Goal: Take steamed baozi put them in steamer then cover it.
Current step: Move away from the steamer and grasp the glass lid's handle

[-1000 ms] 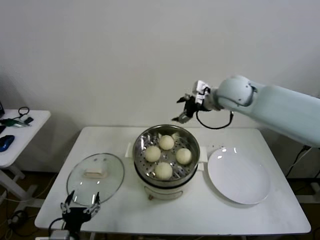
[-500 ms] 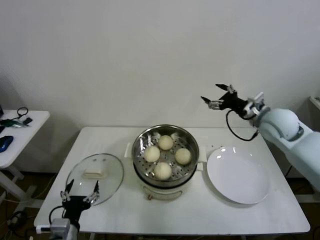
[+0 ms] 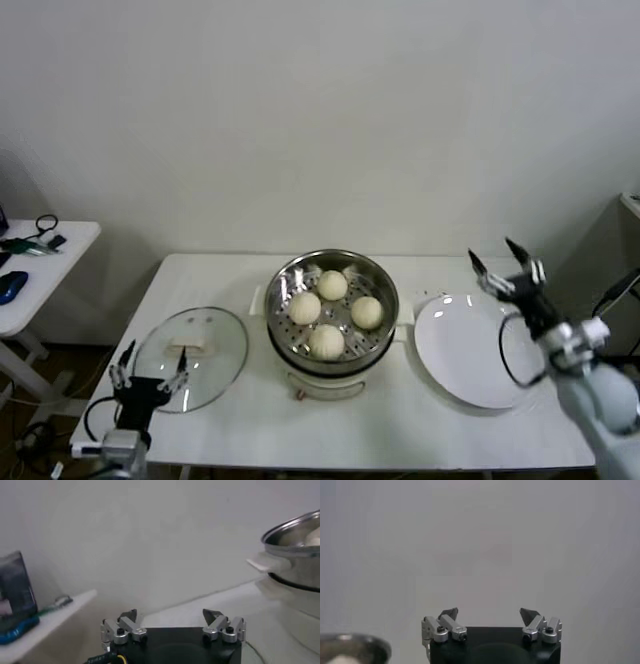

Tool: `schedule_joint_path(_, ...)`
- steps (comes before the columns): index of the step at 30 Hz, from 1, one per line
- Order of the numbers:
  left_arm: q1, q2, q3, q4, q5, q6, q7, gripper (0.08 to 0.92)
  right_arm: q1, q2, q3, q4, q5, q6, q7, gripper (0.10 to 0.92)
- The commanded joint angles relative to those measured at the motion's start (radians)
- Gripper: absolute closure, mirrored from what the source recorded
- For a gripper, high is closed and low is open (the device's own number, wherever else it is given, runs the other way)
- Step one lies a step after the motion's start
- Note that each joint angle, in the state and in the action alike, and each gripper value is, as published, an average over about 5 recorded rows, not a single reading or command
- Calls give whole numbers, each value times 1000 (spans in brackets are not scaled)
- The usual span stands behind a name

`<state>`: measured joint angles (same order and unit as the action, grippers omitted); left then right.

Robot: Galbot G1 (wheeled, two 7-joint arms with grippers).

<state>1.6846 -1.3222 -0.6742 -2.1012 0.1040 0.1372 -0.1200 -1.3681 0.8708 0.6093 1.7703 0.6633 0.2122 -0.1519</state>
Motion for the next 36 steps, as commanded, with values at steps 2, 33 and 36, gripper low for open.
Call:
schedule_joint_path(2, -12, 20, 2, 9, 160, -57, -57, 177, -425, 271, 156, -13, -96, 289, 4, 203)
schedule_joint_path(33, -201, 140, 37, 632, 1268, -295, -353, 177, -371, 368, 69, -78, -182, 285, 31, 203)
schedule_joint_path(36, -227, 144, 43, 655, 1250, -293, -338, 177, -376, 375, 70, -79, -191, 288, 30, 203)
